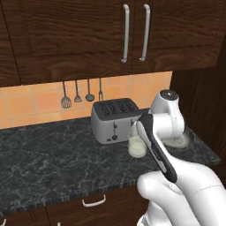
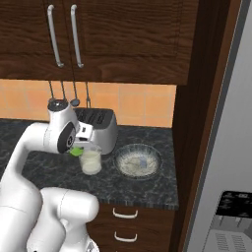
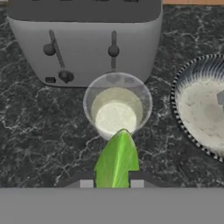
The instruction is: Grab a lemon wedge from the fridge and one ice cube from the ice bowl, and put them in the glass of lemonade.
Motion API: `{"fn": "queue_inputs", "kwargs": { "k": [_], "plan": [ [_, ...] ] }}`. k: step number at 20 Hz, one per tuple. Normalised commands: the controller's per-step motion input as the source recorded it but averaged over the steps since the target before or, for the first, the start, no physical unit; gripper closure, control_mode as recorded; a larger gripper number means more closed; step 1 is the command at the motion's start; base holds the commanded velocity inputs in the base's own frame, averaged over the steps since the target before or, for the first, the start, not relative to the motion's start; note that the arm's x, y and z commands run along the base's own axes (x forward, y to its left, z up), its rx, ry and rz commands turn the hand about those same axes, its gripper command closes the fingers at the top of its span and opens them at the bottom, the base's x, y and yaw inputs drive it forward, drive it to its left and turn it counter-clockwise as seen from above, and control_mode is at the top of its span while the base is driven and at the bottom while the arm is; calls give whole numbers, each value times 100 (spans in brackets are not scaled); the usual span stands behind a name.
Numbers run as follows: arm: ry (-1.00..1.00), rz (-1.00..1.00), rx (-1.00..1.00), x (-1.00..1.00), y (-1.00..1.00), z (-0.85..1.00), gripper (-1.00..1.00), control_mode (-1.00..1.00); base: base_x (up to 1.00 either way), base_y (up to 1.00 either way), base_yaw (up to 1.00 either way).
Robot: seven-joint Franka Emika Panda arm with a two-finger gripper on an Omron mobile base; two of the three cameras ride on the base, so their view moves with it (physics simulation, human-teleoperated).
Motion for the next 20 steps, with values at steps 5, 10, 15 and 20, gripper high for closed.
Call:
{"fn": "queue_inputs", "kwargs": {
  "k": [5, 10, 15, 20],
  "plan": [
    [-1, -3, 0, 63, 13, 0, 100, -100, 0, 0, 0],
    [-1, 0, 0, 14, 5, -7, 100, -100, 0, 0, 0],
    [-1, 0, 0, 11, 0, -43, 100, -100, 0, 0, 0],
    [-6, 0, 0, 28, 0, -22, 100, -100, 0, 0, 0]
  ]
}}
